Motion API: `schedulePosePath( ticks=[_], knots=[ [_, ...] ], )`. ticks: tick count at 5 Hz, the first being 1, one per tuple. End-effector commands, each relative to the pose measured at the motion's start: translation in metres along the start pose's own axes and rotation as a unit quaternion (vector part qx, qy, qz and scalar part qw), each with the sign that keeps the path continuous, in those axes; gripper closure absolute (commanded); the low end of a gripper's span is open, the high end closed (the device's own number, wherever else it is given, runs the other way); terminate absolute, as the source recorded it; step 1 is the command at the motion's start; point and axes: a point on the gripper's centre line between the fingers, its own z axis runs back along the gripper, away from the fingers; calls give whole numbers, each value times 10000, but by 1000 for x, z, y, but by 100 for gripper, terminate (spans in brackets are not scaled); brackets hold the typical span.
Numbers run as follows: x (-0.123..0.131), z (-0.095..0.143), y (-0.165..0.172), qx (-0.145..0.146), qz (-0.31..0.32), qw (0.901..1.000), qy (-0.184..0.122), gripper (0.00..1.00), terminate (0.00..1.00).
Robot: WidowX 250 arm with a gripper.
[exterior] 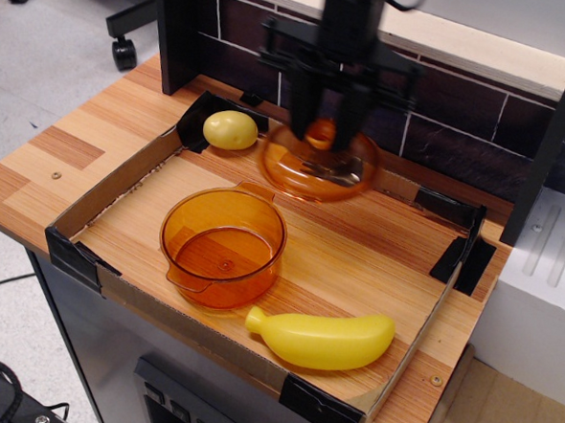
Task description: Take lid off pot
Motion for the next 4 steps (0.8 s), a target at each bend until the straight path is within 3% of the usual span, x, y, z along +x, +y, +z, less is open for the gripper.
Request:
schedulePosePath(
  ticks=[1, 3, 4],
  knots=[
    [11, -9, -28, -5, 1, 9998, -187, 100, 0],
    [20, -43, -45, 263, -63, 9995, -173, 100, 0],
    [22, -48, -45, 376, 42, 9992, -108, 100, 0]
  ],
)
